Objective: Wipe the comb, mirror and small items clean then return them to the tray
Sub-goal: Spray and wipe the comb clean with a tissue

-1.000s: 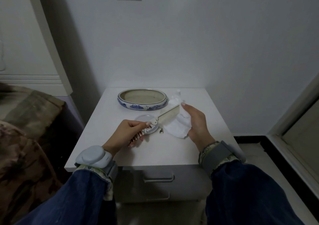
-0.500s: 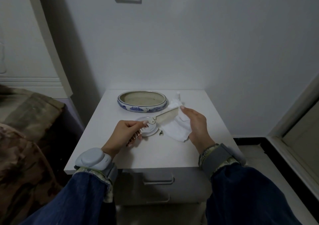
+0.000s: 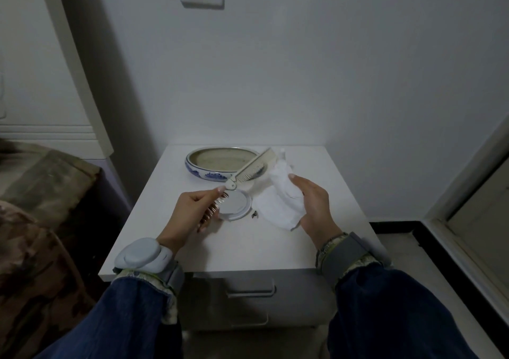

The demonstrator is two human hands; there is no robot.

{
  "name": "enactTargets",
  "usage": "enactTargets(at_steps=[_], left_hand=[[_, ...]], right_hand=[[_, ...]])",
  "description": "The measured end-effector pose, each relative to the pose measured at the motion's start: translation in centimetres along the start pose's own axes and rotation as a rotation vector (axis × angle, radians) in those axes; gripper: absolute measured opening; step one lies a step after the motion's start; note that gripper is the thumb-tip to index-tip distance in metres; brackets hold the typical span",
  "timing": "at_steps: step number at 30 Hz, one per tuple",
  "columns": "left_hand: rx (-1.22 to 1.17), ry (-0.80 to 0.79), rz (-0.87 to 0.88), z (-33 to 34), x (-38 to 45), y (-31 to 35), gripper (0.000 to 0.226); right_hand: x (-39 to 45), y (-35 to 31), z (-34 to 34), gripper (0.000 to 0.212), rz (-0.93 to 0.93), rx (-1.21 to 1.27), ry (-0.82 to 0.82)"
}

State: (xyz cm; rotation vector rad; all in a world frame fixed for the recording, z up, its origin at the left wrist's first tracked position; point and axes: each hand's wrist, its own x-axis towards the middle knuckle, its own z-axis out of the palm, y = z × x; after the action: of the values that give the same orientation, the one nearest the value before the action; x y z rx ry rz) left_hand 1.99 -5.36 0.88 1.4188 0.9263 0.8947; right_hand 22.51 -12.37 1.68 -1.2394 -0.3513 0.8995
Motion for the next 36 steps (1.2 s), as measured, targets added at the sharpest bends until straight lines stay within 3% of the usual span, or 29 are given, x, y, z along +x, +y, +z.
enactTargets(at_steps=[5, 10, 14, 19, 30, 36], left_hand=[[0.039, -0.079, -0.029, 0.4, -0.6, 0.5, 0.029], [0.055, -0.14, -0.034, 0.9, -0.9, 0.6, 0.025], [0.066, -0.158, -0.048, 1.0, -0.7, 0.4, 0.025], [0.076, -0.16, -0.058, 0.9, -0.4, 0.0, 0.021], [-0.021, -0.008, -0.001, 0.5, -0.2, 0.1, 0.029], [0.046, -0.15, -0.047, 1.0, -0.8, 0.5, 0.036]], right_hand=[[-0.1, 0.2, -0.1, 0.03, 0.026, 0.084, -0.069], [0.0, 0.1, 0.0, 0.038, 0.049, 0.152, -0.117], [0.0, 0.4, 0.1, 0.032, 0.028, 0.143, -0.166], [0.0, 0.1, 0.2, 0.003, -0.018, 0.059, -0.077], [0.1, 0.2, 0.0, 0.005, -0.02, -0.011, -0.039], [0.3, 0.3, 0.1, 0.024, 0.038, 0.161, -0.127]])
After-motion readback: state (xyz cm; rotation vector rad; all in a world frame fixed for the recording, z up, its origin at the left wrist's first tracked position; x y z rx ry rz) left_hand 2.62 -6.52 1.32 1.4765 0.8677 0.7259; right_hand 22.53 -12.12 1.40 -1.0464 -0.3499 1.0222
